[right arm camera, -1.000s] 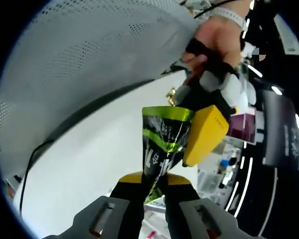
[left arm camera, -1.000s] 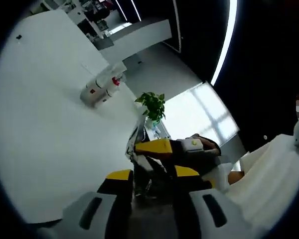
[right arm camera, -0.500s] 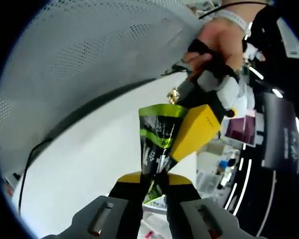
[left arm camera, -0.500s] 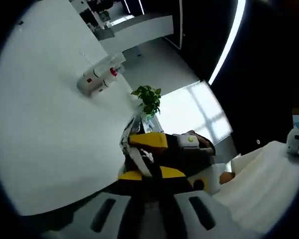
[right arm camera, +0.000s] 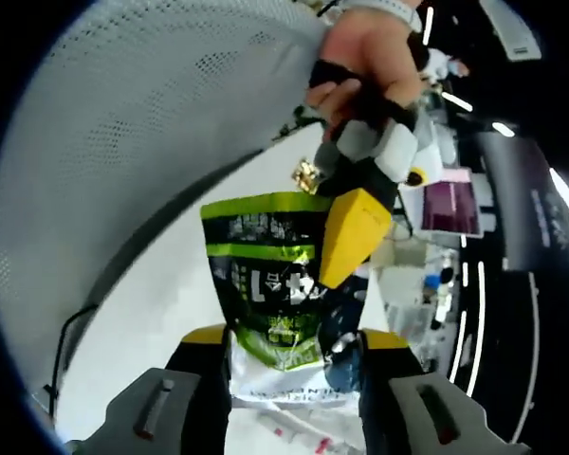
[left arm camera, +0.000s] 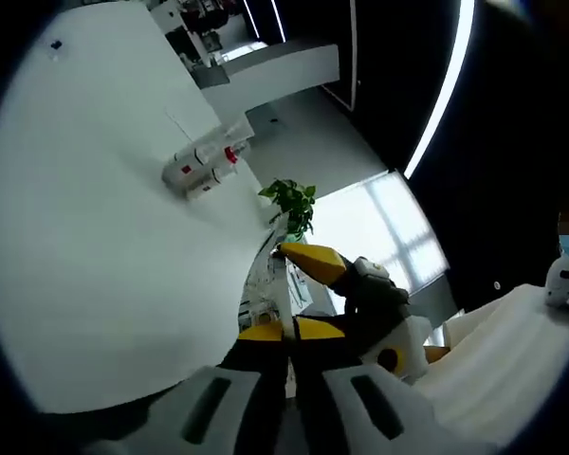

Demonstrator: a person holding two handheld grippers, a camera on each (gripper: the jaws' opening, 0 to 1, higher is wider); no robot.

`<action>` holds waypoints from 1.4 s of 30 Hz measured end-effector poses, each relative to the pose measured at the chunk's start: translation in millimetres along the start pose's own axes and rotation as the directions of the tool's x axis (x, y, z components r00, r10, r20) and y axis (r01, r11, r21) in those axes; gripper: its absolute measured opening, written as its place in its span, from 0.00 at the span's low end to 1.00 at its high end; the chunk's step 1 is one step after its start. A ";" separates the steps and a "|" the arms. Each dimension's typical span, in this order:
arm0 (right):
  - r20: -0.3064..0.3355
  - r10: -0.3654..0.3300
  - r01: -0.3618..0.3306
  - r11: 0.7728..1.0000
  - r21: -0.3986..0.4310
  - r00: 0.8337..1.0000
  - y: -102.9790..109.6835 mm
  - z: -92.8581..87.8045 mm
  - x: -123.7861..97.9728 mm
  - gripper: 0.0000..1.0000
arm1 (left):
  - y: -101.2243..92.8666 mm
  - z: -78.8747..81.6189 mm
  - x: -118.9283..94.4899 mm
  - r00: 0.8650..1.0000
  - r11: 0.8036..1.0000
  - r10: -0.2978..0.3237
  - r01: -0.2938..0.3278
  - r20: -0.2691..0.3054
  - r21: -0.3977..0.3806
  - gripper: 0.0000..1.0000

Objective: Arrange the skincare products in the storage area until every visible bottle or jar stands upright without overlapping.

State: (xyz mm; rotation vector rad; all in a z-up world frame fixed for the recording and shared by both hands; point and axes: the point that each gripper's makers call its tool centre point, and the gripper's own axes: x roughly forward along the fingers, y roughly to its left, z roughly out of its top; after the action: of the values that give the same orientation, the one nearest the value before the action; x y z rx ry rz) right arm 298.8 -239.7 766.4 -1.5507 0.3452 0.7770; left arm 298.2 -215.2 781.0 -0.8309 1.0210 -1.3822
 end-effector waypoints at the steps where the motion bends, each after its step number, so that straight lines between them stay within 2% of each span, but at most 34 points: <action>1: -0.005 0.008 -0.008 1.000 0.029 1.000 2.3 -1.2 0.6 0.49 | 3.6 6.2 -1.9 0.999 1.000 0.013 -0.012 0.034 -0.014 0.00; 3: -0.001 0.016 -0.015 0.995 0.097 1.000 4.8 -1.9 1.8 0.44 | 6.8 18.8 -9.0 0.995 0.998 0.020 -0.014 0.100 -0.054 0.00; 6: 0.022 0.019 -0.023 0.979 0.204 1.000 7.0 -0.2 3.9 0.45 | 7.0 36.9 -18.4 0.980 0.997 0.006 0.010 0.197 -0.078 0.00; 8: 0.012 0.033 -0.035 0.965 0.261 0.999 10.2 -3.8 5.8 0.44 | 6.9 43.5 -23.3 0.972 0.995 -0.001 0.023 0.235 -0.093 0.00; 11: 0.009 0.066 -0.065 0.937 0.342 0.998 18.0 -7.9 9.2 0.39 | 5.9 47.3 -26.5 0.966 0.996 -0.001 0.025 0.259 -0.090 0.00; 12: 0.013 0.103 -0.099 0.912 0.398 0.995 25.9 -9.2 11.5 0.39 | 5.1 48.0 -26.2 0.964 0.995 -0.003 0.029 0.265 -0.095 0.00; 13: 0.010 0.117 -0.109 0.894 0.434 0.993 29.6 -11.1 13.5 0.40 | 4.9 48.2 -26.0 0.963 0.995 -0.005 0.032 0.268 -0.096 0.00; 15: 0.026 0.153 -0.145 0.844 0.516 0.988 38.2 -12.3 17.1 0.42 | 4.2 49.0 -25.9 0.963 0.994 -0.008 0.036 0.270 -0.101 0.00; 16: 0.055 0.176 -0.173 0.777 0.605 0.983 44.1 -10.9 18.5 0.43 | 4.4 49.5 -26.0 0.962 0.995 -0.008 0.035 0.272 -0.095 0.00; 17: 0.081 0.191 -0.197 0.725 0.660 0.978 47.3 -8.6 18.5 0.44 | 3.9 49.8 -26.0 0.962 0.995 -0.011 0.038 0.273 -0.093 0.00; 18: 0.153 0.220 -0.259 0.613 0.746 0.963 54.2 -0.7 18.9 0.46 | 2.9 50.1 -26.1 0.961 0.995 -0.012 0.039 0.275 -0.090 0.00; 19: 0.172 0.227 -0.273 0.566 0.778 0.959 55.9 1.3 18.8 0.49 | 2.5 50.5 -26.3 0.961 0.995 -0.014 0.040 0.278 -0.088 0.00; 20: 0.243 0.263 -0.335 0.404 0.851 0.934 65.0 9.4 17.2 0.53 | 2.2 50.8 -26.4 0.960 0.995 -0.015 0.042 0.280 -0.089 0.00; 21: 0.314 0.280 -0.392 0.291 0.873 0.907 69.3 18.8 14.7 0.54 | 2.2 51.2 -27.1 0.959 0.995 -0.015 0.041 0.283 -0.088 0.00; 22: 0.378 0.254 -0.427 0.178 0.887 0.890 67.8 27.1 13.3 0.54 | 2.7 52.1 -27.7 0.958 0.995 -0.014 0.041 0.288 -0.088 0.00; 23: 0.446 0.181 -0.464 0.071 0.883 0.876 59.6 33.9 11.8 0.53 | 3.2 53.7 -28.7 0.955 0.995 -0.017 0.047 0.297 -0.093 0.00; 24: 0.483 0.121 -0.485 -0.009 0.874 0.867 52.3 37.3 10.4 0.53 | 3.6 55.0 -29.7 0.952 0.993 -0.023 0.056 0.305 -0.101 0.00; 25: 0.537 0.047 -0.527 -0.134 0.839 0.842 44.5 42.9 6.3 0.53 | 3.0 56.5 -30.8 0.949 0.992 -0.030 0.068 0.314 -0.109 0.00; 26: 0.554 0.000 -0.540 -0.224 0.811 0.832 39.6 43.4 4.9 0.55 | 1.9 57.8 -31.4 0.946 0.991 -0.037 0.076 0.321 -0.111 0.00; 27: 0.567 -0.087 -0.562 -0.326 0.760 0.819 29.7 42.7 3.2 0.57 | 0.1 59.1 -31.7 0.944 0.990 -0.047 0.088 0.328 -0.111 0.00; 28: 0.588 -0.146 -0.592 -0.395 0.703 0.795 23.4 44.4 -0.1 0.57 | -0.7 59.4 -31.4 0.942 0.988 -0.056 0.099 0.330 -0.115 0.00; 29: 0.601 -0.187 -0.613 -0.444 0.654 0.777 18.8 45.5 -2.9 0.57 | -1.6 59.3 -31.0 0.942 0.987 -0.065 0.109 0.330 -0.118 0.00; 30: 0.606 -0.272 -0.650 -0.486 0.585 0.748 7.8 45.0 -7.0 0.58 | -3.8 58.1 -30.0 0.943 0.986 -0.071 0.116 0.325 -0.121 0.00; 32: 0.600 -0.364 -0.690 -0.522 0.502 0.712 -6.4 45.3 -13.4 0.62 | -4.1 56.9 -28.4 0.946 0.987 -0.072 0.114 0.317 -0.115 0.00; 33: 0.598 -0.381 -0.697 -0.528 0.485 0.705 -9.6 45.6 -14.6 0.64 | -4.2 56.1 -27.8 0.947 0.987 -0.074 0.115 0.313 -0.116 0.00; 34: 0.599 -0.402 -0.711 -0.524 0.470 0.692 -13.8 46.3 -16.2 0.65 | -4.9 55.2 -26.9 0.948 0.984 -0.084 0.127 0.307 -0.123 0.00; 35: 0.592 -0.417 -0.714 -0.531 0.457 0.689 -16.9 46.2 -15.5 0.66 | -6.1 54.7 -26.4 0.948 0.982 -0.092 0.137 0.304 -0.128 0.00; 37: 0.560 -0.451 -0.710 -0.553 0.437 0.695 -22.8 41.0 -11.7 0.65 | -11.2 53.7 -25.4 0.946 0.976 -0.124 0.170 0.299 -0.135 0.00; 39: 0.511 -0.514 -0.717 -0.586 0.378 0.689 -32.9 31.8 -10.2 0.63 | -15.9 52.6 -24.3 0.945 0.971 -0.149 0.195 0.291 -0.135 0.00; 40: 0.482 -0.565 -0.735 -0.598 0.320 0.669 -42.1 27.4 -12.2 0.60 | -17.1 51.5 -23.3 0.947 0.972 -0.153 0.196 0.283 -0.130 0.00; 41: 0.470 -0.595 -0.750 -0.599 0.282 0.652 -48.4 25.5 -14.8 0.55 | -17.9 50.6 -22.1 0.948 0.974 -0.153 0.193 0.278 -0.122 0.00; 42: 0.451 -0.616 -0.756 -0.595 0.271 0.646 -52.8 22.3 -15.2 0.50 | -18.3 49.2 -21.0 0.950 0.973 -0.157 0.195 0.270 -0.120 0.00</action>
State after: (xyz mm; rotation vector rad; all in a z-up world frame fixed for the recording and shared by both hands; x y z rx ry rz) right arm 315.4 -213.7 817.1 1.2303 0.4203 0.6734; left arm 338.5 -200.4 817.8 -1.2035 0.8664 -1.3154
